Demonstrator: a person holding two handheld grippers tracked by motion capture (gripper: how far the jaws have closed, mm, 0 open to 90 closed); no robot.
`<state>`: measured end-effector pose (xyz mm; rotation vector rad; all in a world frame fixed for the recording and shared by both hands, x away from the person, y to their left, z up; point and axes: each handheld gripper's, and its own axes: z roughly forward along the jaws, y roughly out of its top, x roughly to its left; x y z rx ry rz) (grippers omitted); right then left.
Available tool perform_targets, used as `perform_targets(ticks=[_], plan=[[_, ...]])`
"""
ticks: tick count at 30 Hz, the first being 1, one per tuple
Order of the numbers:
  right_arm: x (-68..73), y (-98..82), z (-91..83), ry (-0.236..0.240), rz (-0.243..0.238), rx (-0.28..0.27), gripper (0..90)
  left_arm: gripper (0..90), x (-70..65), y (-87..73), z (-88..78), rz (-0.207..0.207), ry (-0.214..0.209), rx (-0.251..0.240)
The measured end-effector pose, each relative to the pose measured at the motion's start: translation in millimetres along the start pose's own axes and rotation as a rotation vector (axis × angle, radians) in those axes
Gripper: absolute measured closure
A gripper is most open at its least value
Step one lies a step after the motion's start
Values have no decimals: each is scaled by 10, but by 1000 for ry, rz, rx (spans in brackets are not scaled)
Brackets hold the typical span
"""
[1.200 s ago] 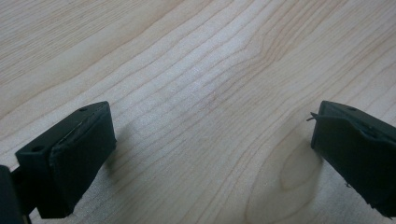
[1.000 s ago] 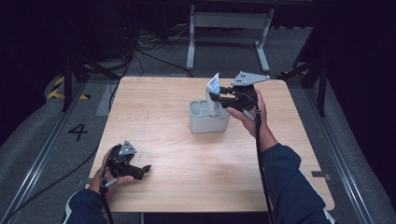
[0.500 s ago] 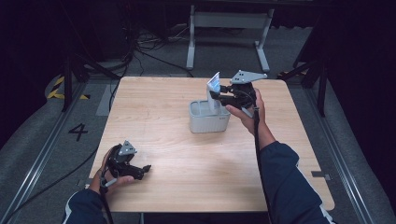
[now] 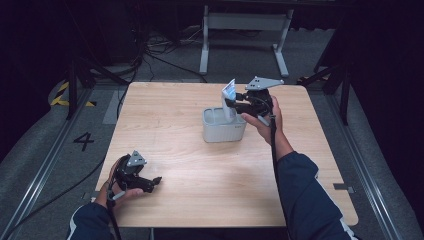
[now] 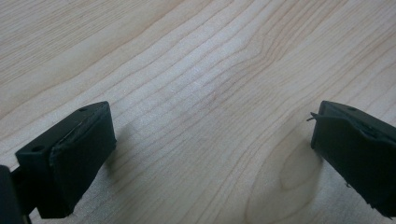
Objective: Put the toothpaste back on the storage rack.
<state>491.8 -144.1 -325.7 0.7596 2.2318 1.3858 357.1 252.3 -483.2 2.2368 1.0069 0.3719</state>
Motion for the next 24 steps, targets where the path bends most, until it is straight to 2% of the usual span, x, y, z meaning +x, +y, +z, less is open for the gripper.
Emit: perform_targets(ticks=[15, 24], plan=[[-47, -214, 54, 13, 36, 28, 634, 2, -1, -1, 3, -1, 1, -3], [-33, -327, 110, 18, 25, 71, 629, 2, -1, -1, 2, -1, 1, -3]])
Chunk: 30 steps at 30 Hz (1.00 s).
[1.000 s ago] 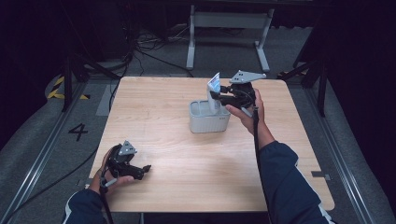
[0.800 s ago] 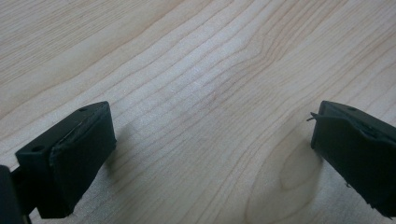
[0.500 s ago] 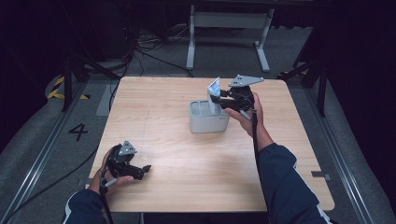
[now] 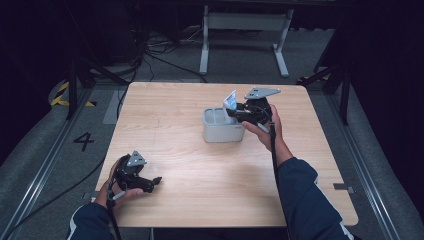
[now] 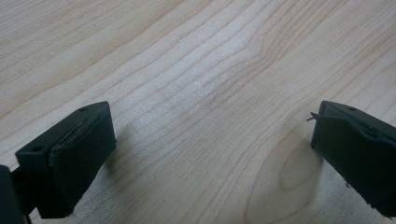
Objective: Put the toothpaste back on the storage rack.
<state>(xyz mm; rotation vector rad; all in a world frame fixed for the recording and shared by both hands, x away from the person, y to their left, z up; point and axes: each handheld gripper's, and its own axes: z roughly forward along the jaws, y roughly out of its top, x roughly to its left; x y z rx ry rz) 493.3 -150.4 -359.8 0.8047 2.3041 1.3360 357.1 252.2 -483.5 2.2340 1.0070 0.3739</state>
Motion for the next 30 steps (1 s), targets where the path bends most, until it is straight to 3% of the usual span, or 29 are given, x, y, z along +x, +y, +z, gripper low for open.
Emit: perform_targets(ticks=[15, 26, 30], plan=[[31, -163, 37, 11, -8, 66, 616, 2, 2, 0, -1, 3, 1, 2], [64, -158, 14, 32, -10, 54, 595, 2, 3, -4, -5, 4, 3, 0], [82, -139, -2, 30, -17, 35, 626, 2, 2, -6, -8, 4, 5, 2]])
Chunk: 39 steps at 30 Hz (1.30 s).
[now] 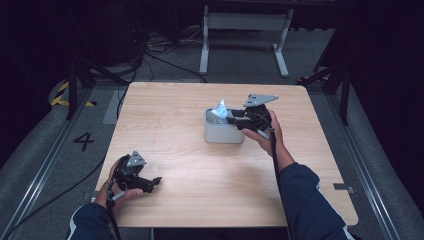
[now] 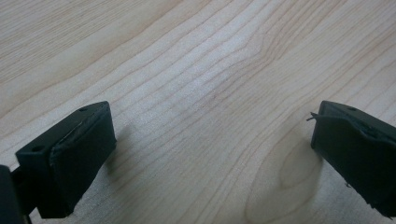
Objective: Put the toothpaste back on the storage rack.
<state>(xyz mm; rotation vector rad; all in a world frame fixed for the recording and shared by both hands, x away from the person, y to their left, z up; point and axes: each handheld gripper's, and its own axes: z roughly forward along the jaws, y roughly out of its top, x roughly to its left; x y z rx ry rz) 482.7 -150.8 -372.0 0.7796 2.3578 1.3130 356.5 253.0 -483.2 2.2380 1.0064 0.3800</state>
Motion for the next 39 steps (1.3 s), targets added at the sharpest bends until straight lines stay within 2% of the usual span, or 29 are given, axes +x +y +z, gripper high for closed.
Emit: perform_targets(ticks=[1, 2, 4, 7, 10, 11, 12, 18, 19, 21, 23, 35, 39], plan=[[-6, 6, -11, 1, 2, -2, 625, 2, -7, -4, -1, -10, -7, 4], [-9, 7, -14, -1, 3, -3, 621, 3, 6, -1, -1, 7, 3, -4], [-12, 6, -17, -4, 4, 0, 618, 3, -4, -6, 1, -9, -3, -3], [-23, -3, -33, -8, 9, -4, 603, 2, 6, -2, -1, 6, 3, -5], [-24, -6, -48, -10, 13, -8, 587, 3, 3, -4, -1, 2, 1, -4], [-24, -6, -54, -9, 14, -8, 582, 3, -6, -7, -1, -11, -6, -1], [-22, -5, -61, -8, 15, -9, 574, 3, 4, -3, -1, 3, 0, -4], [-12, -5, -103, -14, 12, -5, 546, 3, 5, -3, 0, 5, 2, -6], [-13, -7, -109, -14, 13, -5, 539, 3, -3, -6, 0, -7, -3, -3], [-6, -11, -127, -15, 15, -2, 519, 2, 5, -3, 0, 5, 2, -6], [3, -18, -148, -17, 7, 3, 510, 3, -1, -5, -1, -3, -3, -2], [-2, -59, -298, -45, -16, 34, 440, 3, 4, -4, -3, 6, 5, -4], [-1, -80, -369, -64, -28, 46, 423, 3, -5, -9, -3, -7, -2, -3]])
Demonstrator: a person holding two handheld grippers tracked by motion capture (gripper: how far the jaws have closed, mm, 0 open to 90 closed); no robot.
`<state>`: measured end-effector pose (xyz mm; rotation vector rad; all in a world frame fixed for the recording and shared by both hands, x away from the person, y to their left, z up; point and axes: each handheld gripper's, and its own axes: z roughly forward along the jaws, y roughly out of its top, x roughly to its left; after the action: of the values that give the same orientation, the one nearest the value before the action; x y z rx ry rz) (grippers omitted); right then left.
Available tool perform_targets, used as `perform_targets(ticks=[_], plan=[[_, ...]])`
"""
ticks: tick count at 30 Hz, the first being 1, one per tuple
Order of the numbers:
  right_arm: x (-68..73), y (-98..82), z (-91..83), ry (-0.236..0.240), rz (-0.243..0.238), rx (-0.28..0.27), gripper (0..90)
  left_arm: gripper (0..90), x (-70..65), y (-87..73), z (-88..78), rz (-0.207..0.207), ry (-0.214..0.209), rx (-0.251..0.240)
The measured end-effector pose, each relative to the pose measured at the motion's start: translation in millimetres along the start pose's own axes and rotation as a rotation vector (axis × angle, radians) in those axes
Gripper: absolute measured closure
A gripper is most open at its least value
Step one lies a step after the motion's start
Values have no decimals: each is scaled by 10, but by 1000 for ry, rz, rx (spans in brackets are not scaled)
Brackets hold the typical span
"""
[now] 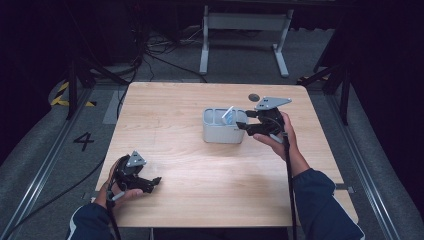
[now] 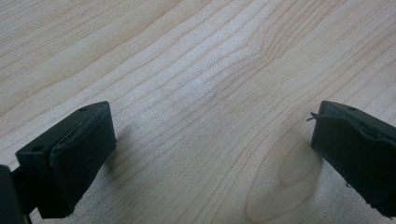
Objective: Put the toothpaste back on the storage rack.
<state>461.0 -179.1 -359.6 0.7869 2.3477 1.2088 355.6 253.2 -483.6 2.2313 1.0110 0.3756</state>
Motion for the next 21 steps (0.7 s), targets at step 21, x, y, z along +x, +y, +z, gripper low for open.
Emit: perform_targets(ticks=[21], plan=[[43, -140, -256, -49, -86, 65, 349, 3, -2, -1, 0, -3, 1, 0]])
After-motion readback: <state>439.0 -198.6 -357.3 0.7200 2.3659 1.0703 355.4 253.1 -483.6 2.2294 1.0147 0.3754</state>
